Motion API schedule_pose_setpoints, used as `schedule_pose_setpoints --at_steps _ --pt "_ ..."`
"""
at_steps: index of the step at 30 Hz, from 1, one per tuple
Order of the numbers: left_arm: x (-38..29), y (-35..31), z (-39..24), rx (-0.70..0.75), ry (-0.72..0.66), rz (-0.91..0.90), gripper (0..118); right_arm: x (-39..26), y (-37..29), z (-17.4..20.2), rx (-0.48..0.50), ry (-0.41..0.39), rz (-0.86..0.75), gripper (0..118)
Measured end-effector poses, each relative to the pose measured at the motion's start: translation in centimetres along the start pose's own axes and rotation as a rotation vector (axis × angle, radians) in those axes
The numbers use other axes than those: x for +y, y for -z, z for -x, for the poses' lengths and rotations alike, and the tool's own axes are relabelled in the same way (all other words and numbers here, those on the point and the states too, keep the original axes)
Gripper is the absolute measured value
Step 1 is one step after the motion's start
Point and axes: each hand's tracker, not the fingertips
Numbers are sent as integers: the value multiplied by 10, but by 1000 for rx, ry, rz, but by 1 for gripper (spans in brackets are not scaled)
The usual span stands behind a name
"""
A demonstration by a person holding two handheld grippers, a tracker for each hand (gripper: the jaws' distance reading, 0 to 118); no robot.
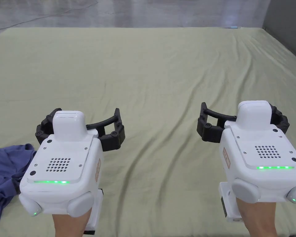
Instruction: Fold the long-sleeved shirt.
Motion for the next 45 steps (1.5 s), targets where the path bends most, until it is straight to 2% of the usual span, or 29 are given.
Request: schedule_pose_setpoints --at_steps 25,30,36,45 --pt "2 -4 -8 -22 19 -6 118 -1 -1 3 5 -16 -4 118" --pt "2 -4 -9 -20 8 1 118 -1 -1 6 -15 -56 -14 118" --pt "2 -4 -7 -17 7 4 118 0 0 5 -12 -29 -24 118" --pt "1 -4 -7 -21 7 9 118 -1 -1 6 -28 -54 -27 118"
